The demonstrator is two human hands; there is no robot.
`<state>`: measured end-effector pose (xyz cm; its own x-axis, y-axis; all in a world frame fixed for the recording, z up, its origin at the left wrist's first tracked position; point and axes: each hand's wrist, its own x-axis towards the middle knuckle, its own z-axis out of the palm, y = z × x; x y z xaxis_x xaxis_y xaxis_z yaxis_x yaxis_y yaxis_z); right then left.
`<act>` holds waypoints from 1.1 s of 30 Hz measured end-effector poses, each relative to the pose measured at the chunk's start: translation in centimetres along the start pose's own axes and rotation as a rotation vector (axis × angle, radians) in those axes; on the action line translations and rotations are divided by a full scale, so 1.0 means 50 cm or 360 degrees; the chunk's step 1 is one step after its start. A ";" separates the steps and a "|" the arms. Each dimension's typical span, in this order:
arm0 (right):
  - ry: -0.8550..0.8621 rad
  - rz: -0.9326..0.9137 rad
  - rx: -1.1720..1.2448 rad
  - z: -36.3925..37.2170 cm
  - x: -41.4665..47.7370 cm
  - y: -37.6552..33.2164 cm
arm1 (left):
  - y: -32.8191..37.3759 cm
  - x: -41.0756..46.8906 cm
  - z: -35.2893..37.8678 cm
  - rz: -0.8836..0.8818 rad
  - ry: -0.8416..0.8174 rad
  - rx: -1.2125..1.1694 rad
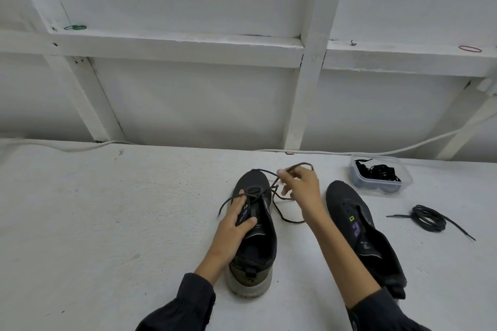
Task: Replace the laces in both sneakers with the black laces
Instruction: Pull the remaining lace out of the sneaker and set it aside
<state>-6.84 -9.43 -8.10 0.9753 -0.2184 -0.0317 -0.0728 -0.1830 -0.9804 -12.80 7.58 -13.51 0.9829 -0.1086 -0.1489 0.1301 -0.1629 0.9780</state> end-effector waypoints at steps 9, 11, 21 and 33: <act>-0.0441 0.0209 -0.0218 -0.007 -0.008 0.023 | -0.001 0.000 0.001 0.0038 -0.0002 -0.0014; -0.0510 0.0146 -0.0225 0.003 -0.017 0.037 | 0.000 0.000 0.002 0.0039 0.0001 -0.0005; 0.0477 -0.0002 0.0433 -0.039 0.031 -0.017 | -0.002 -0.004 -0.003 0.0005 -0.0023 -0.0034; -0.0220 0.0117 0.0059 0.031 -0.092 0.060 | 0.011 0.003 -0.010 0.0136 0.0193 -0.0036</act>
<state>-11.22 -7.47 -11.20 0.9872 -0.0956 -0.1274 -0.1397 -0.1354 -0.9809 -12.50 7.97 -12.93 0.9989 -0.0019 -0.0478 0.0471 -0.1362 0.9896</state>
